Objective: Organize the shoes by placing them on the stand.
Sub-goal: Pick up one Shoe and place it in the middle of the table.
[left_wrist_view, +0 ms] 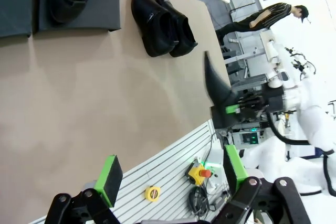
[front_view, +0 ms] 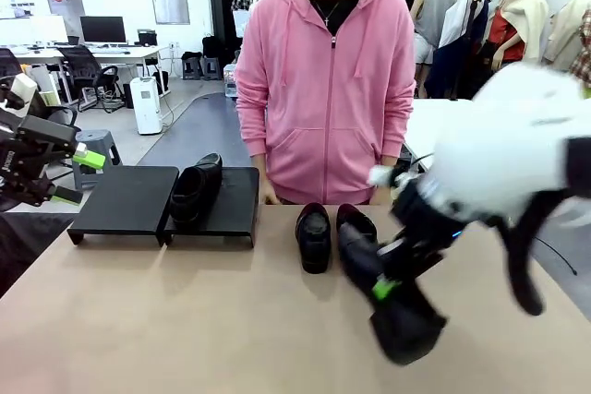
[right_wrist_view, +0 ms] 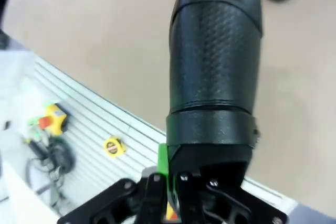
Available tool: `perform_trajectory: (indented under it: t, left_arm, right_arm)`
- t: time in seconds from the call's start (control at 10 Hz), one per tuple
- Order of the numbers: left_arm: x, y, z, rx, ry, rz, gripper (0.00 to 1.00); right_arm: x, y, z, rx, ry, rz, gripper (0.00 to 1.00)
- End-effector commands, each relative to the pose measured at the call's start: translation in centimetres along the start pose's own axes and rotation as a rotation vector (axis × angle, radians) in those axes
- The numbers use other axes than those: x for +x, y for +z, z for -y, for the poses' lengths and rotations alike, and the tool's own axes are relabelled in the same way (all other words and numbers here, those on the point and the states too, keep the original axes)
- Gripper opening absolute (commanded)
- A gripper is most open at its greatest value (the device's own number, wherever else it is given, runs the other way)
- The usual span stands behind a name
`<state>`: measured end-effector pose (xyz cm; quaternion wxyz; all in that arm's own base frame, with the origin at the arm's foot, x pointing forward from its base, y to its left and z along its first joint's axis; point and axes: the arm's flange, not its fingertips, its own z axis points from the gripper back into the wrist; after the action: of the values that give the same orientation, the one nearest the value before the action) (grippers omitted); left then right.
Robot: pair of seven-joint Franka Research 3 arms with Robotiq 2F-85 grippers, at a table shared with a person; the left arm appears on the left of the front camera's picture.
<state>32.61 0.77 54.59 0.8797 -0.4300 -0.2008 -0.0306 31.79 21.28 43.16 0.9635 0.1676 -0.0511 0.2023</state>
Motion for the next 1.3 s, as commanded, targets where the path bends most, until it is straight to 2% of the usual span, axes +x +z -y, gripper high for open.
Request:
perform_trajectory:
  t: [0.0,0.1,0.3,0.5,0.8,0.9,1.0,1.1,1.2]
  left_arm:
    - [0.0,0.3,-0.1,-0.003,-0.009,-0.005,1.00]
    - [0.0,0.3,-0.1,-0.003,-0.009,-0.005,1.00]
    - [0.0,0.3,-0.1,-0.003,-0.009,-0.005,1.00]
    - [0.0,0.3,-0.1,-0.003,-0.009,-0.005,1.00]
    - [0.0,0.3,-0.1,-0.003,-0.009,-0.005,1.00]
    - [0.0,0.3,-0.1,-0.003,-0.009,-0.005,1.00]
    - [0.0,0.3,-0.1,-0.003,-0.009,-0.005,1.00]
    - [0.0,0.3,-0.1,-0.003,-0.009,-0.005,1.00]
    - [0.0,0.3,-0.1,-0.003,-0.009,-0.005,1.00]
  right_arm:
    - [5.4,-2.9,-2.5,0.041,0.014,0.003,0.00]
    - [6.4,-5.3,-5.1,0.087,0.038,-0.028,0.00]
    - [7.9,-8.5,-7.7,0.102,0.041,-0.071,0.00]
    - [9.8,-10.6,-8.1,0.126,-0.013,-0.065,0.00]
    - [10.9,-11.6,-7.8,0.220,0.005,0.006,0.00]
    - [11.0,-11.6,-7.5,0.242,-0.012,0.008,0.08]
    - [11.0,-11.7,-7.4,0.246,0.002,-0.004,0.63]
    - [11.0,-11.8,-7.5,0.237,-0.009,0.013,1.00]
    - [11.0,-11.9,-7.6,0.241,-0.017,0.010,1.00]
